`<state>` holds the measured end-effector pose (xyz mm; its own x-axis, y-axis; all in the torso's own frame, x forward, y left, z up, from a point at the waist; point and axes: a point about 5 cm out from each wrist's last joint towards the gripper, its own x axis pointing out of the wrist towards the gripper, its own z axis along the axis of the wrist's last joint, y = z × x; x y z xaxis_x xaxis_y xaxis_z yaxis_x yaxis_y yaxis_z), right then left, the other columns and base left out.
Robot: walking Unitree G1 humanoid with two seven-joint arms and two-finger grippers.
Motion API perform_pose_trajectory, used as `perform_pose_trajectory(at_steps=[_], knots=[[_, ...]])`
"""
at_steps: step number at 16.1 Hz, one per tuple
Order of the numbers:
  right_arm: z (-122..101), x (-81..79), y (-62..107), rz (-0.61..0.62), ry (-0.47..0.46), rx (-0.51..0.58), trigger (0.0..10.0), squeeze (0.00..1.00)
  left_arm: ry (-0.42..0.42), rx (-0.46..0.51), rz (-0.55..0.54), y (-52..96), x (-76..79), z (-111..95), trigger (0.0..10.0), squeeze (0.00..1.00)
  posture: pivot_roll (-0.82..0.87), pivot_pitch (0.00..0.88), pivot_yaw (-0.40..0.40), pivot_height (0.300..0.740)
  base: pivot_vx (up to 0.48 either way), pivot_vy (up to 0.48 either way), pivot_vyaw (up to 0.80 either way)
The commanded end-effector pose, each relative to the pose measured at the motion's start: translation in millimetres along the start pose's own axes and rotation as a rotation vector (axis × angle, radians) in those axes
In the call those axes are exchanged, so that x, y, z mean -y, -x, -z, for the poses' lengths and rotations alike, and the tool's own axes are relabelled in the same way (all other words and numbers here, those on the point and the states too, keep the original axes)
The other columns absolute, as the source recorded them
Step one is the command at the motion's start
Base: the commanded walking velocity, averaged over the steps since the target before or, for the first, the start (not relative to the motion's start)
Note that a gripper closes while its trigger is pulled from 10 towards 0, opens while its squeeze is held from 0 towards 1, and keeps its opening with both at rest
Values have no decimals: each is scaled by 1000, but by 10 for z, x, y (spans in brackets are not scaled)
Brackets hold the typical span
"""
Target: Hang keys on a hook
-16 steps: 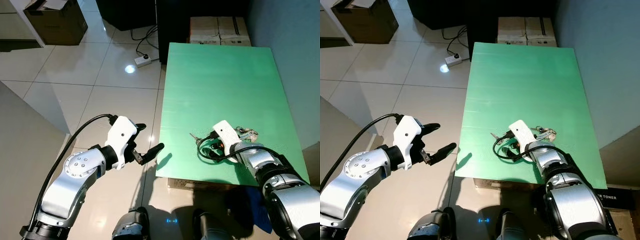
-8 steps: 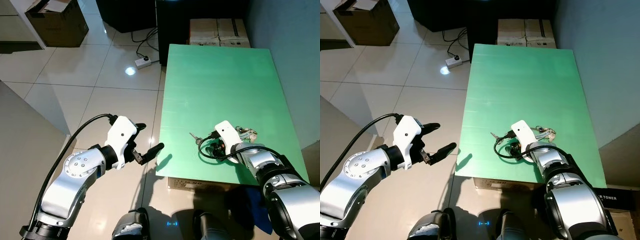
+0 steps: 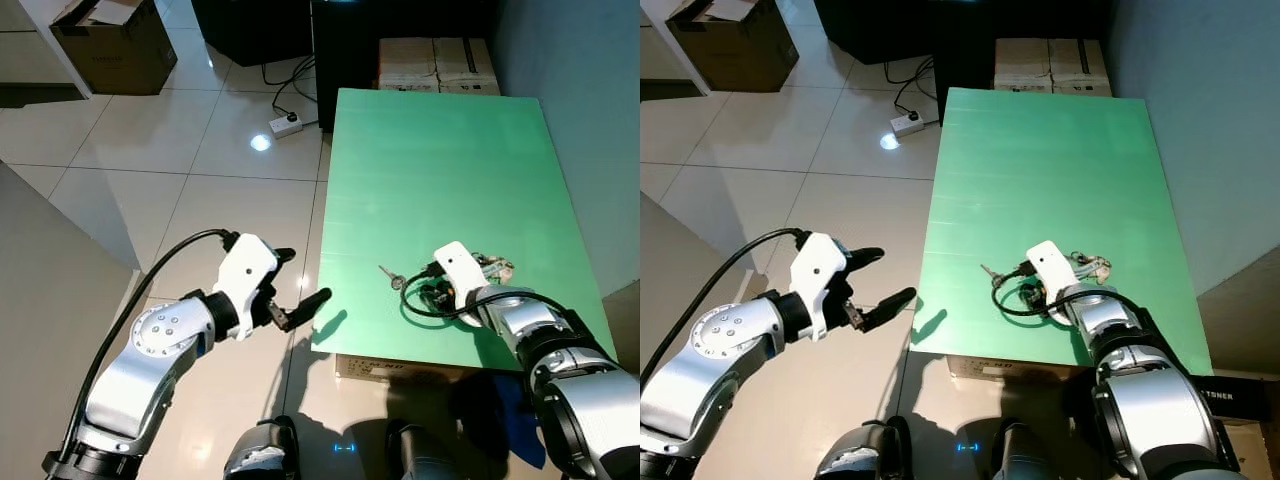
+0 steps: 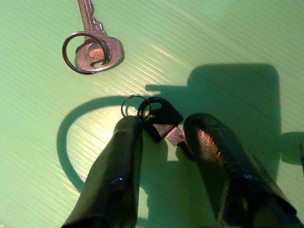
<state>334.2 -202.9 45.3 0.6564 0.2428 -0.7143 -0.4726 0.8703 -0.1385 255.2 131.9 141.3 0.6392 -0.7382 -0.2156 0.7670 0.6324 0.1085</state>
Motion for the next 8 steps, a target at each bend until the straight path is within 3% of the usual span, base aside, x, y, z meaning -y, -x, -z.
perform_pose_trajectory(at_steps=[1, 8], knots=[[20, 23, 14, -5, -17, -8, 0, 0, -18, -2, 9, 3, 2, -3, 10000, 0, 18, 216, 79, 740, 0, 0, 0], [44, 25, 21, -22, -10, -3, 0, 0, -17, -2, 5, 9, -4, -6, 10000, 0, 19, 220, 79, 740, 0, 0, 0]])
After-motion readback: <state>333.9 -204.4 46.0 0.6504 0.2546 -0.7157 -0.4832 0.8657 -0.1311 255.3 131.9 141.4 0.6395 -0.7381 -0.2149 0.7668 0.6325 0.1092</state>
